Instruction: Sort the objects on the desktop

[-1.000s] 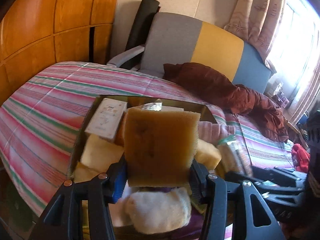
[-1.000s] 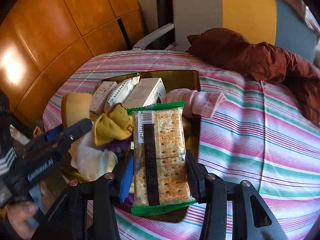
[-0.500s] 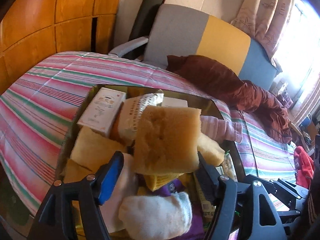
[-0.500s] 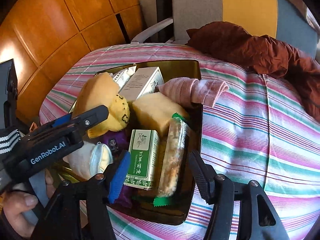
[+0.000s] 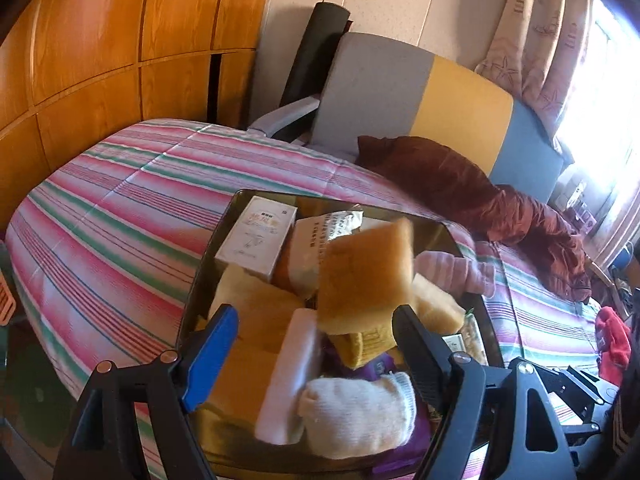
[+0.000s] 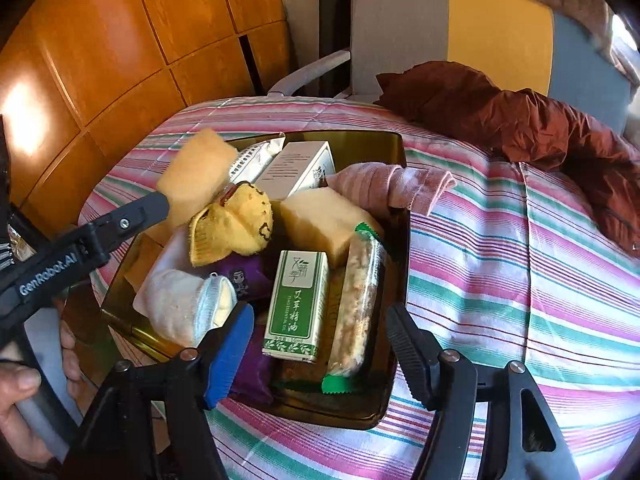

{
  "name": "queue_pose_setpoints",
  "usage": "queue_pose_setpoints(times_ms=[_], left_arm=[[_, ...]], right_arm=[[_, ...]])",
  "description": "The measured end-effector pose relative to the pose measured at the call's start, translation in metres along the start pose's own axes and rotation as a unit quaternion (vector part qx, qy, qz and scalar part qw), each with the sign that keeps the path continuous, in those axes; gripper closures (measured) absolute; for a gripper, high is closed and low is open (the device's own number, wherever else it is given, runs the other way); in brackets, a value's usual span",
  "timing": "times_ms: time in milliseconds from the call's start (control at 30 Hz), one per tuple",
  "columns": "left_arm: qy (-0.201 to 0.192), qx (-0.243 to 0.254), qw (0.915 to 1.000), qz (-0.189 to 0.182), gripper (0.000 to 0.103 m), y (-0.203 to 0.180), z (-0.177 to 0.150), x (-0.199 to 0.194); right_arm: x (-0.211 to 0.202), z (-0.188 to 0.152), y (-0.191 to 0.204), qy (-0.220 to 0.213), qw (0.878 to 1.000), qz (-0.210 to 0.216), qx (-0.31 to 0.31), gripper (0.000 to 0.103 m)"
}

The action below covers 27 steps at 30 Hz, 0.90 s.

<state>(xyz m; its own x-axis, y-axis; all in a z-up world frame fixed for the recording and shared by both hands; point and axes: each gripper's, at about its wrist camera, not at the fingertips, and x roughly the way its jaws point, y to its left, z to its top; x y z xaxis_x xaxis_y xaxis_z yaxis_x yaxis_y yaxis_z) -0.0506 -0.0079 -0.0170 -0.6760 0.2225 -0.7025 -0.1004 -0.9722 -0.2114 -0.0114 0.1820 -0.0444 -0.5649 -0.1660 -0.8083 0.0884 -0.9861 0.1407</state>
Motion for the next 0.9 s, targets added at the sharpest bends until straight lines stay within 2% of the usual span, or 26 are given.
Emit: queue_pose_setpoints(times_ms=[100, 233, 367, 433, 533, 633, 833, 900], left_arm=[[-0.026, -0.008, 0.9996, 0.001, 0.022, 0.009, 0.002, -0.015], [-0.022, 0.0, 0.9996, 0.018, 0.021, 0.011, 0.002, -0.019], [-0.028, -0.004, 0.9995, 0.013, 0.021, 0.004, 0.004, -0.03], [-0.033, -0.001, 0.9989, 0.033, 0.021, -0.002, 0.007, -0.038], [-0.054, 0.014, 0.9974, 0.046, 0.021, -0.012, 0.008, -0.054], [-0.066, 0.021, 0.9964, 0.049, 0.021, -0.02, 0.008, -0.066], [-0.048, 0.029, 0.9959, 0.071, 0.023, -0.028, 0.003, -0.065], [-0.04, 0.026, 0.9965, 0.068, 0.023, -0.028, -0.002, -0.064]], right_arm=[[-0.004, -0.003, 0.004, -0.007, 1.0, -0.009, -0.011, 0.033], [-0.008, -0.003, 0.005, -0.014, 1.0, -0.012, -0.012, 0.031], [-0.012, -0.005, 0.009, -0.019, 1.0, -0.018, -0.014, 0.029], [-0.014, -0.006, 0.013, -0.023, 0.999, -0.028, -0.022, 0.028], [-0.015, -0.01, 0.018, -0.027, 0.999, -0.036, -0.029, 0.023], [-0.014, -0.014, 0.021, -0.025, 0.998, -0.037, -0.033, 0.023], [-0.016, -0.022, 0.027, -0.027, 0.998, -0.04, -0.044, 0.023], [-0.018, -0.024, 0.028, -0.029, 0.998, -0.04, -0.046, 0.023]])
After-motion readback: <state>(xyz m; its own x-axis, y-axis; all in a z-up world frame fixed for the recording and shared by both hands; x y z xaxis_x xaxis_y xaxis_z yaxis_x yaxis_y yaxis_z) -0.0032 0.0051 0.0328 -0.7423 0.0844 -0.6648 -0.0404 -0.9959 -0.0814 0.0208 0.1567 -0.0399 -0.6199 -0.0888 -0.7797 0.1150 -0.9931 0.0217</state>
